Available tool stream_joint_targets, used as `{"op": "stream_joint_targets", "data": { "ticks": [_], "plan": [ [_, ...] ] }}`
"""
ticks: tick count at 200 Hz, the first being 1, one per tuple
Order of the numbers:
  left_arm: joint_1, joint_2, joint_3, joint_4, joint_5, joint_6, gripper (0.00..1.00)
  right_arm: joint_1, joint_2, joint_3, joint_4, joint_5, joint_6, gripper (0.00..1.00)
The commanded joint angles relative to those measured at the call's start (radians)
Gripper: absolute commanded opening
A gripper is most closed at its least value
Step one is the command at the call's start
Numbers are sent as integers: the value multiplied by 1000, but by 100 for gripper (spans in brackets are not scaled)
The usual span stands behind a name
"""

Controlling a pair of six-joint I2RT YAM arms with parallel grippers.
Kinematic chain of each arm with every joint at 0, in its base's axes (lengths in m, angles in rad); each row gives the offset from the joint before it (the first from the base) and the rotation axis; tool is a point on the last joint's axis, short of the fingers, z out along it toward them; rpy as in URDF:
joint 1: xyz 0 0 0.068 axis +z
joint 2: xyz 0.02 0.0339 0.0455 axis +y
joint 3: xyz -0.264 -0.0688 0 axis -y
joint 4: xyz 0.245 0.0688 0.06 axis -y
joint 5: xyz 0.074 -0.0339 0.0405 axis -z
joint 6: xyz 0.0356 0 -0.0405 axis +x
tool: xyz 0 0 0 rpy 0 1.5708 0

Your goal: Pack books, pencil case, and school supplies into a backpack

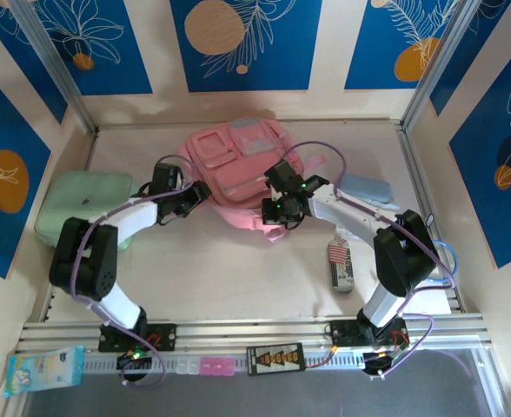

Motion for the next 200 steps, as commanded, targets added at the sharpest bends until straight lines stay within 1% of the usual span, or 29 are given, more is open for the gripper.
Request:
{"op": "stream_joint_targets", "data": {
  "ticks": [1, 14, 30, 53, 69, 88, 117, 138, 149, 166, 200],
  "plan": [
    [12, -109, -10, -170, -124, 96, 67, 61, 81, 107, 67, -96, -37, 0],
    [17, -153, -17, -223, -129, 98, 69, 87, 143, 170, 72, -116, -45, 0],
    [16, -196, -24, -251, -93, 84, 69, 119, 210, 240, 77, -137, -53, 0],
    [14, -228, -47, -251, -36, 12, 69, 150, 273, 304, 91, -167, -51, 0],
    [12, -233, -64, -243, -19, -27, 66, 161, 298, 325, 98, -184, -45, 0],
    [10, -225, -74, -221, -18, -47, 62, 173, 312, 331, 104, -201, -46, 0],
    [0, -174, -50, -200, -1, -37, 60, 189, 321, 331, 98, -212, -68, 0],
    [-30, -139, -15, -221, -52, -3, 58, 199, 321, 326, 92, -214, -76, 0],
    [-40, -118, -8, -213, -59, 3, 53, 201, 322, 325, 92, -217, -79, 0],
    [-50, -92, -8, -196, -69, 3, 43, 207, 322, 327, 82, -212, -79, 0],
    [-52, -73, -2, -187, -129, 12, 24, 212, 303, 310, 26, -163, -76, 0]
  ]
}}
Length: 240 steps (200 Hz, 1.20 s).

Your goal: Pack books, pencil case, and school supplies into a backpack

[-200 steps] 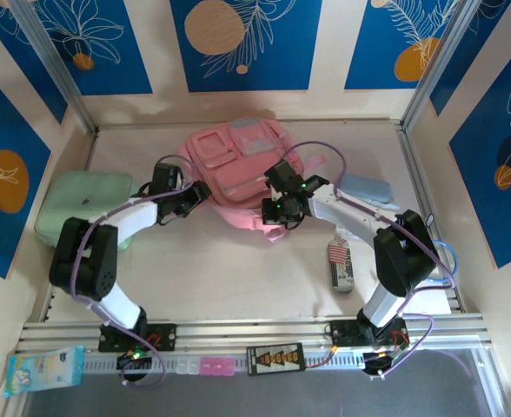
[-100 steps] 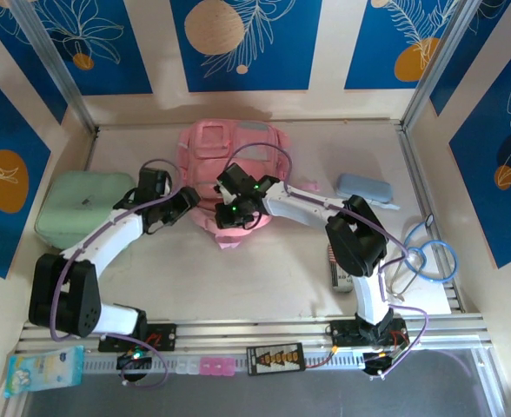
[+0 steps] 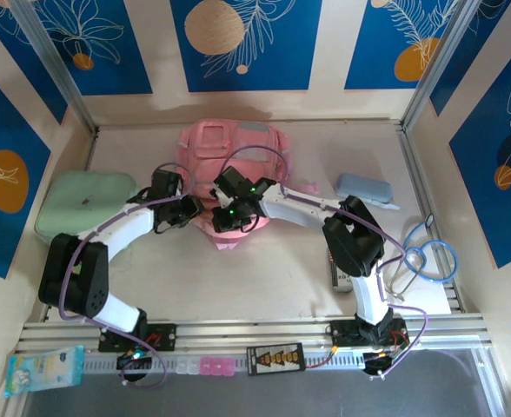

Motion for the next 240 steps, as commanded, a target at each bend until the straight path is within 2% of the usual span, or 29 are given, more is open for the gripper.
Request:
{"op": "stream_joint_targets", "data": {
  "ticks": [1, 25, 59, 140, 162, 179, 203, 216, 240],
  "plan": [
    [-4, 22, 29, 9, -70, 24, 23, 20, -18, 7, -54, -9, -21, 0],
    [-3, 35, 41, 0, -102, 42, 10, 17, -63, -32, -111, 48, -1, 0],
    [0, 47, 42, -14, -137, 66, 1, -13, -149, -106, -179, 123, 68, 1],
    [12, 53, 57, -42, -134, 118, 0, -153, -259, -286, -172, 245, 210, 1],
    [15, 69, 89, -76, -105, 177, 3, -190, -284, -305, -137, 211, 171, 0],
    [17, 77, 121, -108, -83, 230, 11, -197, -300, -309, -110, 181, 115, 0],
    [18, 41, 162, -152, -62, 336, 28, -190, -319, -311, -70, 127, 23, 0],
    [18, 9, 184, -164, -17, 406, 39, -188, -332, -320, -45, 106, -10, 0],
    [3, -39, 226, -193, 80, 542, 53, -194, -353, -342, 8, 39, -61, 0]
  ]
}}
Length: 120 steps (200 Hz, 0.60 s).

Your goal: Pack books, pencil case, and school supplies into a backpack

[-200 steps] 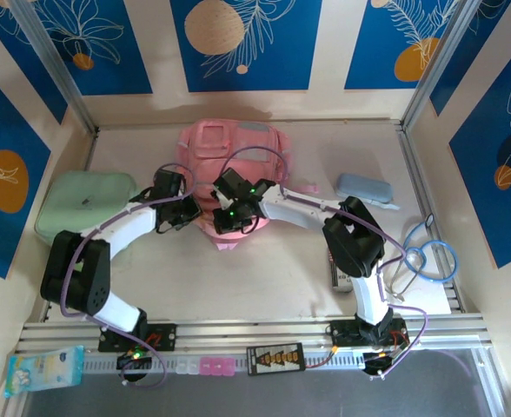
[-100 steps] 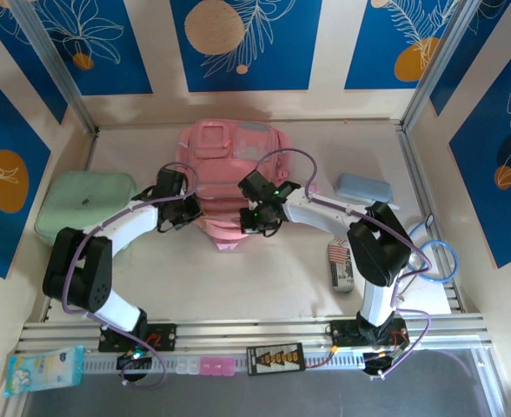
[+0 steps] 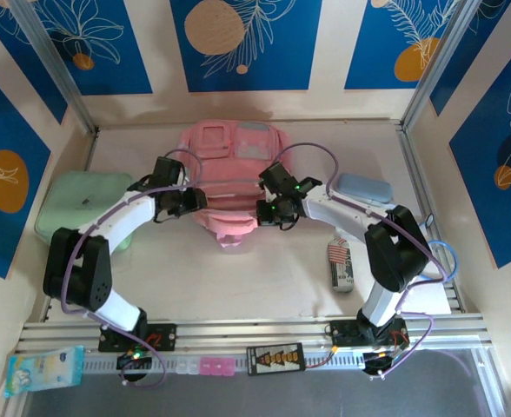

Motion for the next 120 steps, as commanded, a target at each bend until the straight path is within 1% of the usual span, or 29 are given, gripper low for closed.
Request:
{"op": "stream_joint_targets", "data": {
  "ticks": [1, 18, 31, 54, 76, 87, 101, 120],
  "plan": [
    [-4, -75, 69, -48, 85, 196, 54, -3, -65, -21, 21, -101, -91, 0],
    [-40, -90, 93, -65, 113, 312, 61, -4, -78, -42, 61, -131, -118, 0],
    [-81, -94, 110, -77, 131, 417, 64, -4, -88, -57, 90, -150, -140, 0],
    [-140, -53, 157, -123, 196, 567, 64, -7, -106, -85, 140, -184, -187, 0],
    [-145, 20, 194, -167, 278, 672, 60, -19, -115, -103, 179, -264, -234, 0],
    [-147, 56, 205, -198, 346, 754, 58, -22, -116, -107, 193, -283, -244, 0],
    [-152, 73, 191, -199, 412, 834, 58, -28, -109, -103, 198, -299, -248, 0],
    [-157, 86, 177, -188, 421, 875, 58, -35, -100, -98, 200, -303, -244, 0]
  ]
}}
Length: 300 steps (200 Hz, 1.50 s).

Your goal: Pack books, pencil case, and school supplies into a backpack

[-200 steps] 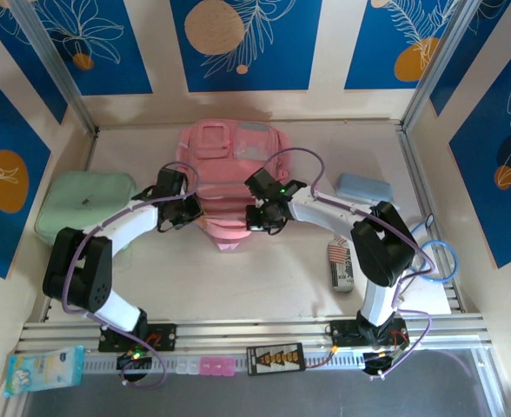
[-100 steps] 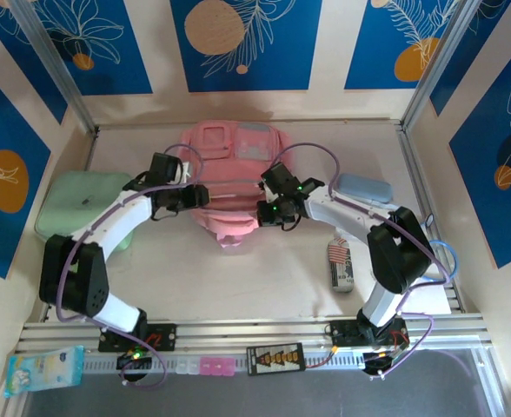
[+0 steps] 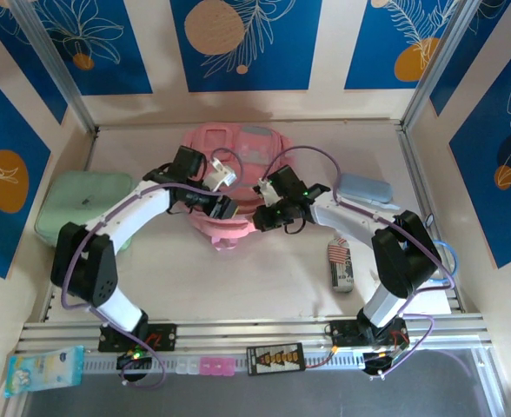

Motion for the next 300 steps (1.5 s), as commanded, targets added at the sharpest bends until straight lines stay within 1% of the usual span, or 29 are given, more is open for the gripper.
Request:
{"op": "stream_joint_targets", "data": {
  "ticks": [1, 12, 23, 33, 51, 78, 94, 112, 121, 127, 137, 152, 175, 192, 212, 237, 265, 289, 300],
  "plan": [
    [-7, 15, -3, -45, 107, 160, 58, -8, -39, 8, 51, -90, -36, 0],
    [-6, 32, 2, -43, 102, 173, 58, -10, -36, 8, 57, -99, -33, 0],
    [-6, 46, 4, -36, 119, 200, 58, -11, -32, 9, 67, -115, -30, 0],
    [-6, 51, -13, 3, 134, 213, 58, -12, -30, 6, 74, -137, -29, 0],
    [-7, 72, -33, 70, 128, 215, 58, -12, -30, 5, 83, -177, -45, 0],
    [-10, 124, -5, 37, 137, 270, 57, -12, -24, 16, 63, -181, -63, 0],
    [-10, 140, 8, -1, 126, 317, 54, -20, -21, 16, 57, -182, -63, 0],
    [-11, 144, 13, -34, 102, 353, 40, -31, -16, 16, 50, -180, -63, 0],
    [-11, 142, 13, -39, 81, 362, 31, -36, -14, 19, 37, -177, -71, 0],
    [-9, 139, 11, -42, 69, 365, 26, -40, -13, 24, 24, -176, -86, 0],
    [-8, 127, 10, -48, 60, 372, 20, -46, -11, 34, -14, -167, -121, 2],
    [-7, 102, 1, -43, 47, 371, 15, -60, -5, 38, -54, -104, -156, 5],
    [-3, 60, -20, -28, 28, 376, 9, -102, 16, 58, -123, -10, -168, 5],
    [0, 39, -37, -23, 6, 373, 7, -134, 11, 55, -128, 33, -156, 7],
    [-1, 21, -53, -20, 0, 370, 7, -169, 7, 69, -135, 42, -114, 9],
    [1, 18, -45, -33, 0, 371, 7, -189, 14, 77, -119, 47, -88, 8],
    [2, 13, -29, -73, 7, 383, 7, -208, 67, 137, -160, 118, -77, 6],
    [8, -9, -18, -103, -3, 394, 7, -250, 112, 169, -136, 109, -81, 6],
    [13, -21, -11, -117, 7, 398, 7, -274, 129, 172, -110, 72, -108, 7]
  ]
}}
